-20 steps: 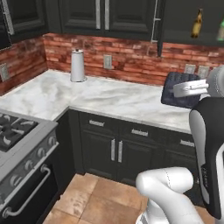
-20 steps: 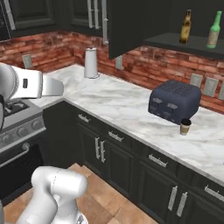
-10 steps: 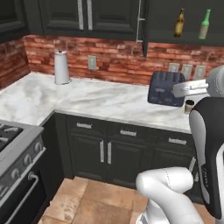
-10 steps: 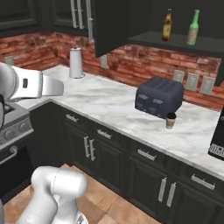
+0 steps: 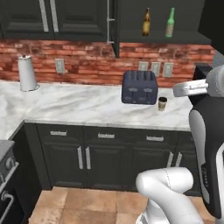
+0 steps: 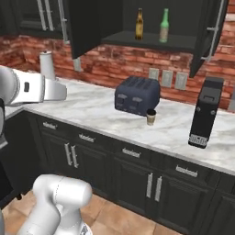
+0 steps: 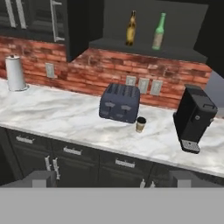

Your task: Sort all alcoholic drinks to one cabinet, and non-alcoholic drinks to the other.

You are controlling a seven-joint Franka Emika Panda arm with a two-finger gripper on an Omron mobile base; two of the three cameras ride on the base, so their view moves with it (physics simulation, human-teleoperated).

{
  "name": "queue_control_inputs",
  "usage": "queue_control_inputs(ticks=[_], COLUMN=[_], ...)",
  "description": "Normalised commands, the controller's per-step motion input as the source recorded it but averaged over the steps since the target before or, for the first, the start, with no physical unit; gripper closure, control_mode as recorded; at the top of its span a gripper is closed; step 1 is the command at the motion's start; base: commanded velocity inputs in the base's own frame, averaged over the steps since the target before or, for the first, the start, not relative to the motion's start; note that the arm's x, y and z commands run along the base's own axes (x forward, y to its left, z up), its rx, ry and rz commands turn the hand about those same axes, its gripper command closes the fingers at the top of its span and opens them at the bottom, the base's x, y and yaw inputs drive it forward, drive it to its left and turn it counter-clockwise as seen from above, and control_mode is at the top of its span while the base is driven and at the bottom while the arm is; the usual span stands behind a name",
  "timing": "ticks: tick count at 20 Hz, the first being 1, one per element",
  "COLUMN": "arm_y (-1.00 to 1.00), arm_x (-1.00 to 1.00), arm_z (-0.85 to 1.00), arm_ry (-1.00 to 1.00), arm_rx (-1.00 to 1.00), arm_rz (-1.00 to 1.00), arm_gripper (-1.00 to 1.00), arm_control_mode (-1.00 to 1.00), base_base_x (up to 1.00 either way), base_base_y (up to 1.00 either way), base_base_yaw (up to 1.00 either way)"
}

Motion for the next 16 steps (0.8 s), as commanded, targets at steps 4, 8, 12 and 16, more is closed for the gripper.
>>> queue_control_inputs(ticks=[4,8,12,16], arm_y=[0.00,0.00,0.00,0.00], arm_x=[0.00,0.00,0.00,0.00], arm_z=[0.00,0.00,0.00,0.00], arm_ry=[0.00,0.00,0.00,0.00], arm_rx=[0.00,0.00,0.00,0.00], arm_rz=[0.00,0.00,0.00,0.00], arm_gripper=[-1.00,-1.00,-1.00,-1.00], arm_control_mode=[1.00,1.00,1.00,1.00], base_base_x=[0.06,0.13,0.28,0.37], base_base_y=[-0.37,-0.29,-0.10,0.00], base_base_yaw=[-0.32,-0.26,-0.24,-0.21])
